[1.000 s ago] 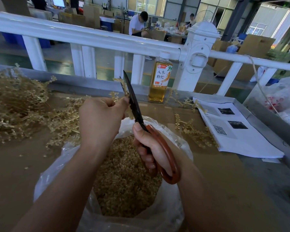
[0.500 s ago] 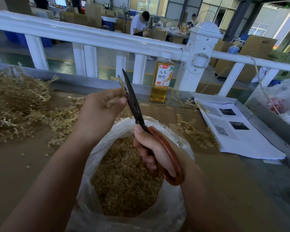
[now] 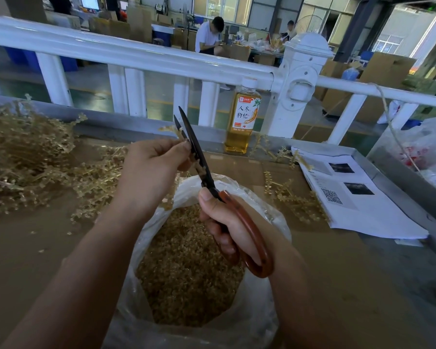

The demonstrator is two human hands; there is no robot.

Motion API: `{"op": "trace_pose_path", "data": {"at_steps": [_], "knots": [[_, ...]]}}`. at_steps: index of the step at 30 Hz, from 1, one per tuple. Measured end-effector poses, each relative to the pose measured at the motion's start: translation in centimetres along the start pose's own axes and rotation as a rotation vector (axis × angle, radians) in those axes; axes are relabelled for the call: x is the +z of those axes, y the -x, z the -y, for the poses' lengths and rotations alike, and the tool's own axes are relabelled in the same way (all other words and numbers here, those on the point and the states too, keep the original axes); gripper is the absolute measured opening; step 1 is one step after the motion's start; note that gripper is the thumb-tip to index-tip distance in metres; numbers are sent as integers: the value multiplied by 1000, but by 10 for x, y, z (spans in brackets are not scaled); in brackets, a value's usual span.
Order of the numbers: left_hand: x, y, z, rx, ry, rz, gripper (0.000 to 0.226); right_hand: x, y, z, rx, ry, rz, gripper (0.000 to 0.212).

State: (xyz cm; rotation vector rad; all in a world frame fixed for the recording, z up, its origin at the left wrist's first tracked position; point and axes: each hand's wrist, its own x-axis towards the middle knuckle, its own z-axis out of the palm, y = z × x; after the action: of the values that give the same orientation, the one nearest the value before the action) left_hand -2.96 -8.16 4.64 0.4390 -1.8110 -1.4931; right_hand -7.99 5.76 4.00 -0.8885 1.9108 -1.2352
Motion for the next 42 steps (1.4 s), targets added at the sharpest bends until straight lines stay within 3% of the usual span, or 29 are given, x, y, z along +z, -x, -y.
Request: {"op": "trace_pose_path", "data": {"at_steps": [5, 9, 15, 20, 27, 34, 42], "knots": [[0, -2, 2, -17, -21, -64, 38, 1, 0, 3, -3, 44, 12, 44], [-2, -1, 1, -26, -11, -88, 32, 2, 0, 1, -7, 34, 5, 37], [-7, -1, -6, -133, 215, -110, 16, 2, -1, 0, -12, 46, 10, 35], [-5, -1, -10, -191, 301, -69, 22, 2, -2, -1, 6, 51, 0, 34], [-3, 0, -10, -200, 252, -55, 21, 4, -1, 1, 23, 104, 26, 42], [0, 2, -12, -203, 220, -95, 20, 4, 0, 4, 18, 141, 37, 36], [4, 5, -17, -221, 211, -2, 18, 1, 1, 5, -3, 96, 15, 31]]}}
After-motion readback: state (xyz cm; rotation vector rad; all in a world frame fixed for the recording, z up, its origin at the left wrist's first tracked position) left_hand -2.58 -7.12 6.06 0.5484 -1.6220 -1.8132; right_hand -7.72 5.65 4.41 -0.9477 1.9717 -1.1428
